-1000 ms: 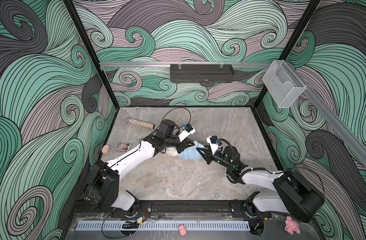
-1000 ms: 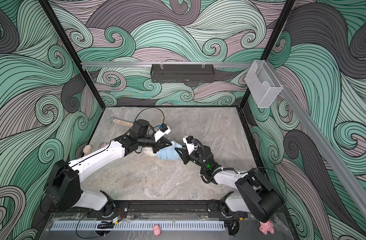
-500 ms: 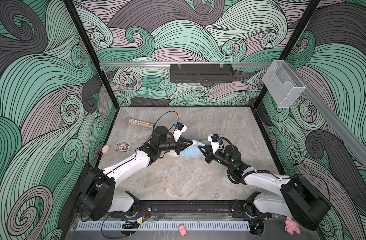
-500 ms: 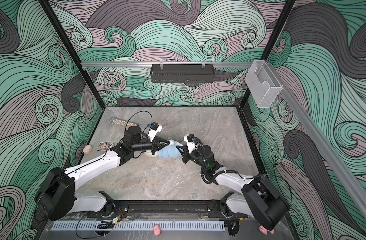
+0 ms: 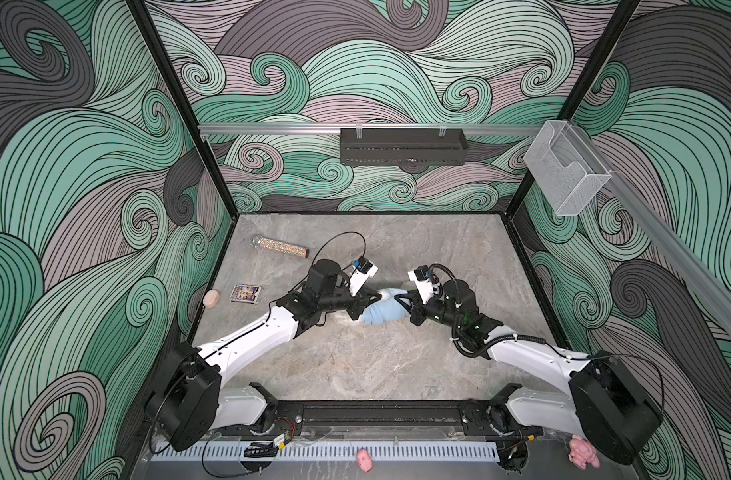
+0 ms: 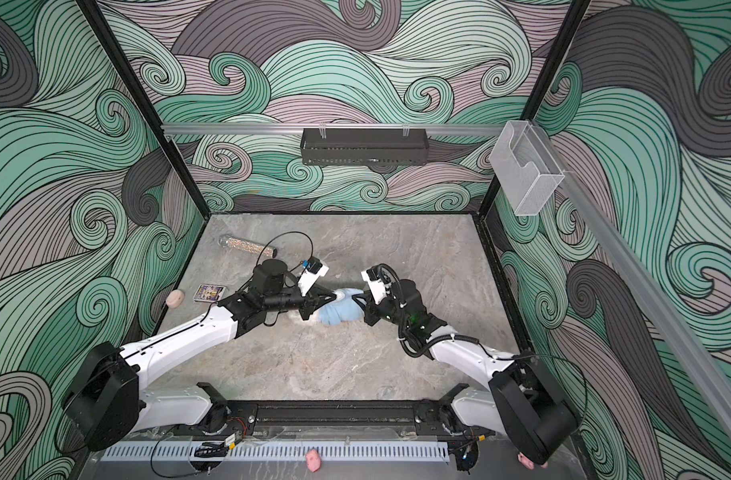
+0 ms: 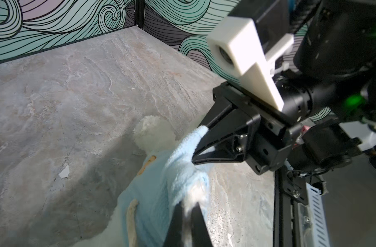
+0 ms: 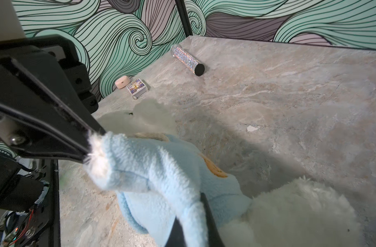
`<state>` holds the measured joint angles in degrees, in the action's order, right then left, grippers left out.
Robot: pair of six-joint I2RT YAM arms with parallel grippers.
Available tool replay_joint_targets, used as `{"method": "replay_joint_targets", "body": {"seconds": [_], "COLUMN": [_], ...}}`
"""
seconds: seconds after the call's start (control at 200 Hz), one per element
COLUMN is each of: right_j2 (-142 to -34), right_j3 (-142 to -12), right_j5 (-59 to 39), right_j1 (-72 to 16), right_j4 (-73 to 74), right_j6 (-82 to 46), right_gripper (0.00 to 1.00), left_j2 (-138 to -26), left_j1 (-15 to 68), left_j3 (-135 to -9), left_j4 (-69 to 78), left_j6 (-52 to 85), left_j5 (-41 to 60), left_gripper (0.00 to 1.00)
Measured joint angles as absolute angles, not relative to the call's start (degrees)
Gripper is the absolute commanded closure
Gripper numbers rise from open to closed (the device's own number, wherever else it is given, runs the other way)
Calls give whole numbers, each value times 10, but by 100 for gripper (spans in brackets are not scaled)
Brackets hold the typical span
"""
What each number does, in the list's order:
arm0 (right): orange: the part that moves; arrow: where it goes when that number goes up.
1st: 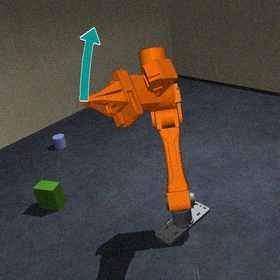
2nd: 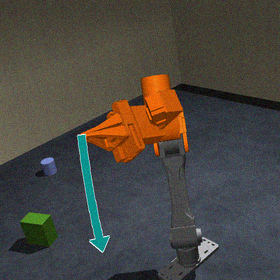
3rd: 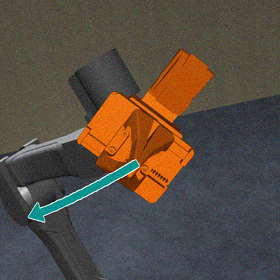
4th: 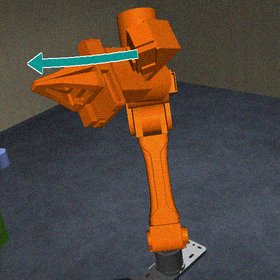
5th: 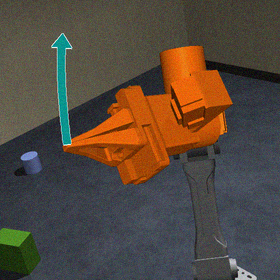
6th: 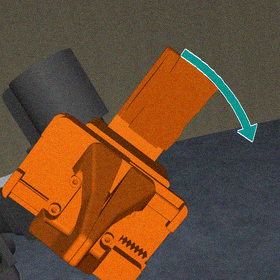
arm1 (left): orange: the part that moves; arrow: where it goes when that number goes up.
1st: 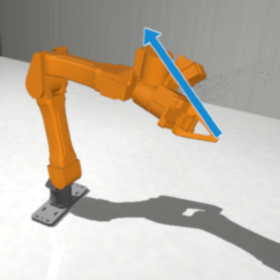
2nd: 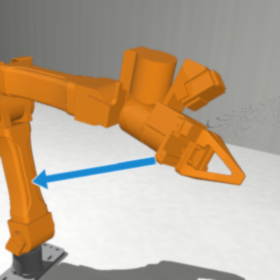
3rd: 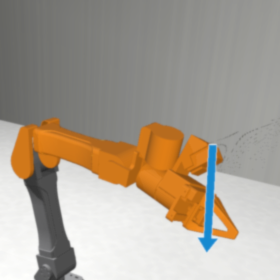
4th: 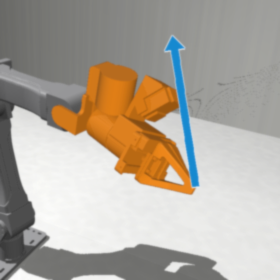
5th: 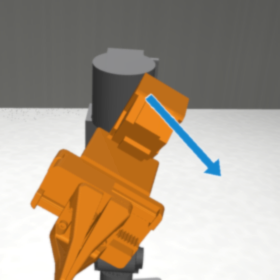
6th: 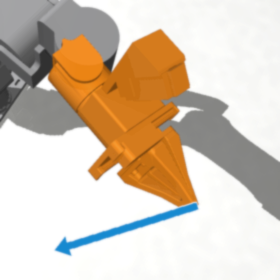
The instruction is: Dress the teddy bear
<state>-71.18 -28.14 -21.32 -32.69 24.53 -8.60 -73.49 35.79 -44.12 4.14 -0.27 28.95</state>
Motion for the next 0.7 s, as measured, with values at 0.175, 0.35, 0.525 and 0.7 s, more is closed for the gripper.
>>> {"method": "replay_joint_targets", "body": {"seconds": [0.175,0.35,0.525,0.7], "right_j2": [-720,-727,-727,-729], "right_j3": [-284,-284,-284,-284], "right_j5": [-278,-294,-307,-316], "right_j1": [-306,-274,-272,-272], "right_j4": [226,203,202,203], "right_j6": [-90,-90,-83,-79], "right_gripper": [100,100,100,100], "left_j2": [-735,-733,-721,-738], "left_j1": [366,389,415,422], "left_j3": [-441,-483,-519,-571], "left_j4": [27,-72,-111,-152], "left_j6": [-36,-101,-187,-262], "left_j5": [277,229,183,180], "left_gripper": [81,62,65,82]}}
